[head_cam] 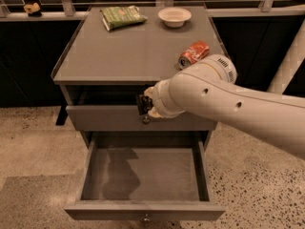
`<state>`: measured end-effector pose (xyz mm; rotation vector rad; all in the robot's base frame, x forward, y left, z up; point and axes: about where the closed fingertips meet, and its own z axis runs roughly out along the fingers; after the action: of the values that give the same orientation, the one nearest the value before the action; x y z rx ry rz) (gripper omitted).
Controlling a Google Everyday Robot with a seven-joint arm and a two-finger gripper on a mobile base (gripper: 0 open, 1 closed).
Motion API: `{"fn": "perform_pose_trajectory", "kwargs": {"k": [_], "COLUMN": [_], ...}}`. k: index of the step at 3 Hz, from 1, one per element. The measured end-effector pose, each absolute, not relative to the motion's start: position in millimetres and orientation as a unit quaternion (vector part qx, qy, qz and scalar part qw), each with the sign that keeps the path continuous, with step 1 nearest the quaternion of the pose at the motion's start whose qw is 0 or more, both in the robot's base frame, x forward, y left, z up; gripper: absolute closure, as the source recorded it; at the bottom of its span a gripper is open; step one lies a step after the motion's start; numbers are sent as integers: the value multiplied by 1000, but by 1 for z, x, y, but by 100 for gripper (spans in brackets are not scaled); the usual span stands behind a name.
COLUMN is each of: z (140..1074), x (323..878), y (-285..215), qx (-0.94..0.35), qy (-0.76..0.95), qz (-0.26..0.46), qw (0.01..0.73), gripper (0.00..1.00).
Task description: Pick rxbar chocolate from middle drawer and place on counter
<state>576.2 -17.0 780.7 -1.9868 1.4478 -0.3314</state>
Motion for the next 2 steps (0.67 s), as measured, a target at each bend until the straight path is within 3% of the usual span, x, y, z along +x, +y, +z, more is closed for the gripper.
{"fn": "perform_pose_trajectory", "kwargs": {"k": [1,2], "z": [837,837], "x": [600,600], "y": [-27,-27], "qx": [-757,-757], "qy": [530,530], "qz": [-176,-176], "qw": [338,338], "gripper": [100,100]}}
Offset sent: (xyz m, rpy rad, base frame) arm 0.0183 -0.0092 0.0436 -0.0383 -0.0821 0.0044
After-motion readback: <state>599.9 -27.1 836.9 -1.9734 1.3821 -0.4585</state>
